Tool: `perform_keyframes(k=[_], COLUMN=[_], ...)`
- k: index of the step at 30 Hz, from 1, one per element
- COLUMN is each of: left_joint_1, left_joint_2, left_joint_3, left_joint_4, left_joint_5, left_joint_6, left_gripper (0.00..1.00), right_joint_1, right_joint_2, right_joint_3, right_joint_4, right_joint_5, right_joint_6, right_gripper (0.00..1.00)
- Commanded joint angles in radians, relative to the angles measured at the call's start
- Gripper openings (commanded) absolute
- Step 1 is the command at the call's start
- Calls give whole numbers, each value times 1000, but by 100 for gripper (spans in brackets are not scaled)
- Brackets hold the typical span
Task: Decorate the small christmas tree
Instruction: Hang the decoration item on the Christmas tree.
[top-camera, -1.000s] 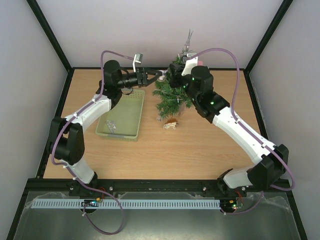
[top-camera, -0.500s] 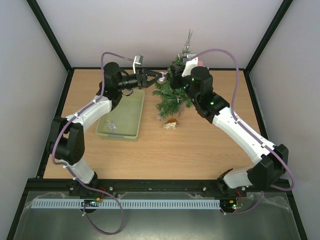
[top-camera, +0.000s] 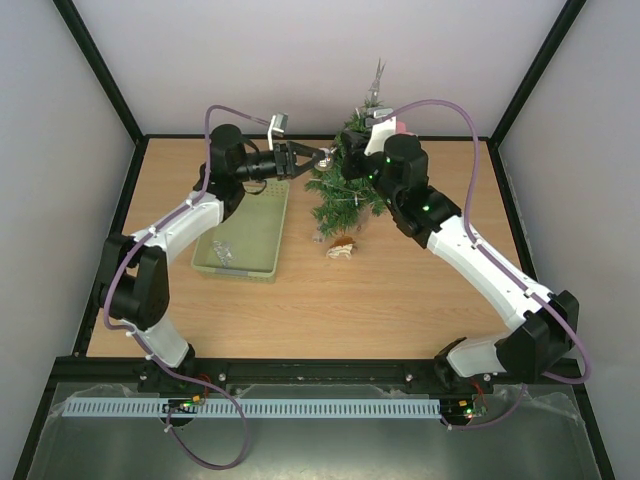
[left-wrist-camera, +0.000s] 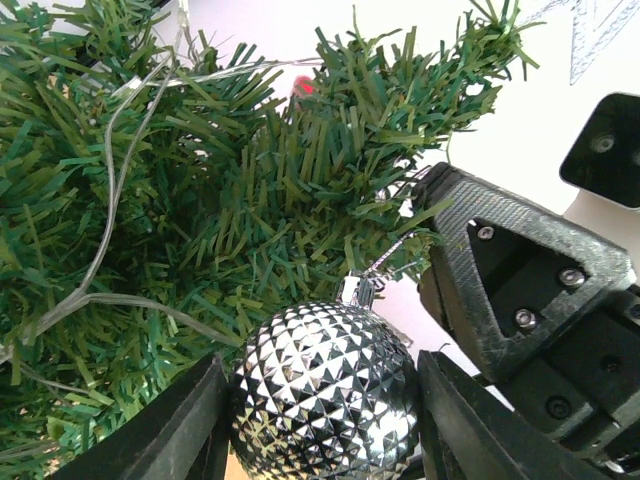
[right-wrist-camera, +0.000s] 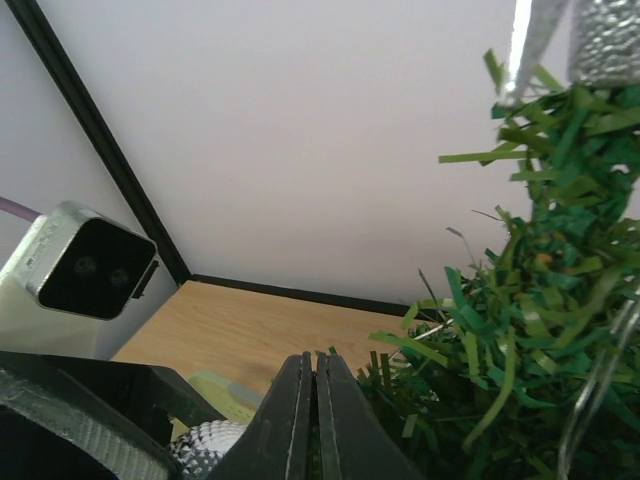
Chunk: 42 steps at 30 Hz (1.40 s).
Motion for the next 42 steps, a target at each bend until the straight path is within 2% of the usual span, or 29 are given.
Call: perform_keyframes(k=[1, 4, 8, 11, 14, 21, 22, 23, 24, 30, 32, 37, 38, 40, 42], left_joint_1=[-4, -8, -16, -14, -14, 5, 9, 12, 17, 33, 42, 97, 112, 149, 199], left_joint_2=[-41, -68, -88, -94, -98, -156, -167, -180, -193, -274, -297, -363, -374, -391, -393], left_joint_3=[-10, 1, 47, 56, 58, 61, 62, 65, 65, 52, 55, 23, 10, -22, -67], left_joint_4=[-56, -167, -338, -385, -411, -557, -583, -607, -629, -695, -774, -944, -966, -991, -984], left_joint_5=[6, -36, -78, -88, -94, -212, -230, -248, -262, -289, -321, -518, -554, -606, -573], left_joint_6=[74, 164, 285, 309, 329, 439, 458, 476, 488, 507, 544, 650, 658, 668, 669], left_gripper=[50, 60, 66, 75, 77, 82, 88, 98, 99, 99, 99, 100, 99, 99, 100], right_joint_1=[-4, -4, -4, -4, -4, -4, -4, -4, -5, -4, -4, -4, -4, -4, -4], right_joint_2=[-24, -23, -18, -11, -8, -49, -59, -71, -85, -192, -234, -407, -452, -534, -611], right_joint_3=[-4, -2, 11, 16, 17, 16, 10, 4, -6, -71, -97, -233, -267, -331, -384], right_joint_4=[28, 25, 11, 1, -7, -45, -52, -60, -61, -61, -71, -102, -104, -122, -164], right_joint_5=[-40, -62, -55, -35, -21, -10, -11, -14, -20, -55, -62, -73, -72, -66, -29], right_joint_6=[-26, -26, -20, -18, -14, 9, 15, 21, 31, 73, 92, 128, 136, 144, 160], right_gripper=[2, 2, 2, 2, 4, 28, 32, 36, 39, 52, 62, 90, 99, 98, 98])
